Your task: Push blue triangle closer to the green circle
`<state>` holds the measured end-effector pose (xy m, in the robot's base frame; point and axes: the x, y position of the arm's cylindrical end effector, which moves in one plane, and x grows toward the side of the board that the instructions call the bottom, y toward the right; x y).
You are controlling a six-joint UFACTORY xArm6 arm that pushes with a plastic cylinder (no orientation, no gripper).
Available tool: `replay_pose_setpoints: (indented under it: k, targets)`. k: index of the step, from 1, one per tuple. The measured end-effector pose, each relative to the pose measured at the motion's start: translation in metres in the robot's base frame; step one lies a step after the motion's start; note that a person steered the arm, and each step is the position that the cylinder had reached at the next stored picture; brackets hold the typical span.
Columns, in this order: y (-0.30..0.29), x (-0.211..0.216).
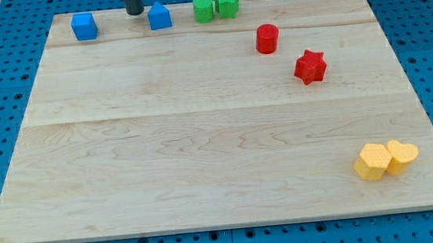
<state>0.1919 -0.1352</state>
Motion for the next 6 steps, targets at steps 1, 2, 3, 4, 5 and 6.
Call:
replay_pose_setpoints:
  k: [1,2,3,4,5,6]
  targets:
    - [0.001,0.0]
    - [0.026,0.022]
    - [0.051,0.054]
    - [0.072,0.08]
    - [0.069,0.083]
    - [0.051,0.081]
